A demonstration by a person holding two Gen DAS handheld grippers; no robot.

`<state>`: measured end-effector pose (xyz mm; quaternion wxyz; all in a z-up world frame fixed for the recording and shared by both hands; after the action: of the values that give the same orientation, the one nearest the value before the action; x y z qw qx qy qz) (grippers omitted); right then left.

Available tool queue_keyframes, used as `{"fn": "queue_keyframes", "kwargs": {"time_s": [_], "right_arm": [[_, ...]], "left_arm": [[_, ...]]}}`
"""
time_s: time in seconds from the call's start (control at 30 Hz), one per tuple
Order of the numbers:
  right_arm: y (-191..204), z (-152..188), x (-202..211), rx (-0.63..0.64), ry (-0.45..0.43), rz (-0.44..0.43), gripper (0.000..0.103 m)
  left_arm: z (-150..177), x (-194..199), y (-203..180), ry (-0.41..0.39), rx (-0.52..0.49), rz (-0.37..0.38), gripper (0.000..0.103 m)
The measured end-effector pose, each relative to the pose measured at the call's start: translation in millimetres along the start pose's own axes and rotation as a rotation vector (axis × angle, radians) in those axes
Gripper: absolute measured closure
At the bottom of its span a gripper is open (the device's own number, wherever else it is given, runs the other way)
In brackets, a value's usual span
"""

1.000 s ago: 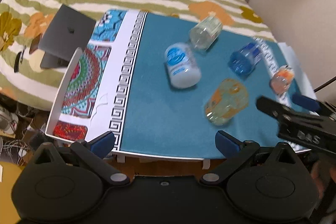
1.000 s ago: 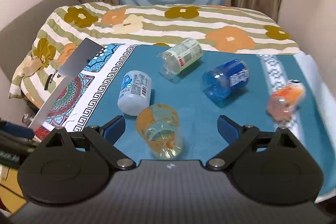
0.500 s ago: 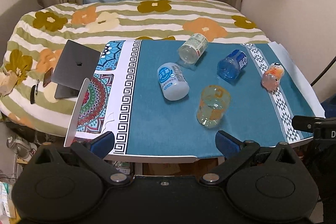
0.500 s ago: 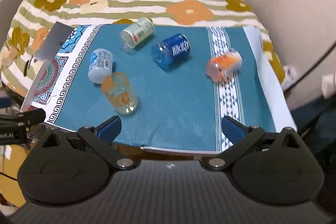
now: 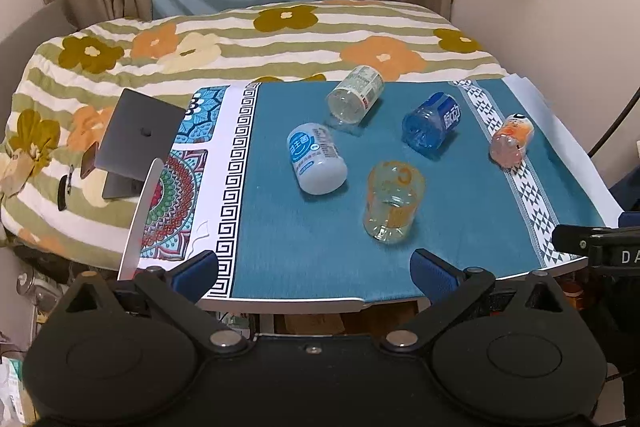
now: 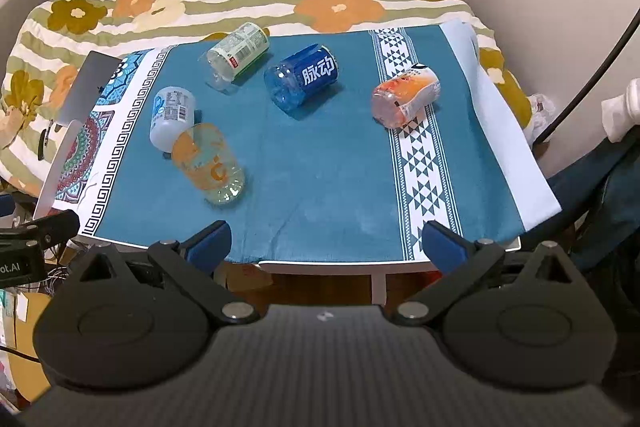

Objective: Flip cup upright

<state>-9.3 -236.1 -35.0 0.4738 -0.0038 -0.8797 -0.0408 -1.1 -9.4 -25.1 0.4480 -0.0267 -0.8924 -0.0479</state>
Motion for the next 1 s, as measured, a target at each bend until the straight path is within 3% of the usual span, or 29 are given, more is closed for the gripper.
{"fn": "queue_keyframes", "kwargs": {"time_s": [1.0], "right_arm": [[2.5, -2.5, -0.4, 0.003, -0.008, 0.016, 0.000]], "left_arm": [[-2.4, 0.0, 3.6, -0.011, 0.002, 0.000, 0.000]]}}
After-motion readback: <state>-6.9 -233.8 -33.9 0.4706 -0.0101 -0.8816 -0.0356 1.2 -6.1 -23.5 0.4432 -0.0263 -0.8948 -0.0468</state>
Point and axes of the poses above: each gripper's, at about its wrist camera, not at the fingertips, and x roughly against the way its jaws point, y to its left, z to its underside, the point moved 4 cm from there along -x, roughly the way its jaws point, and after that the axes turned 1 degree about -z, right-handed, at the moved point
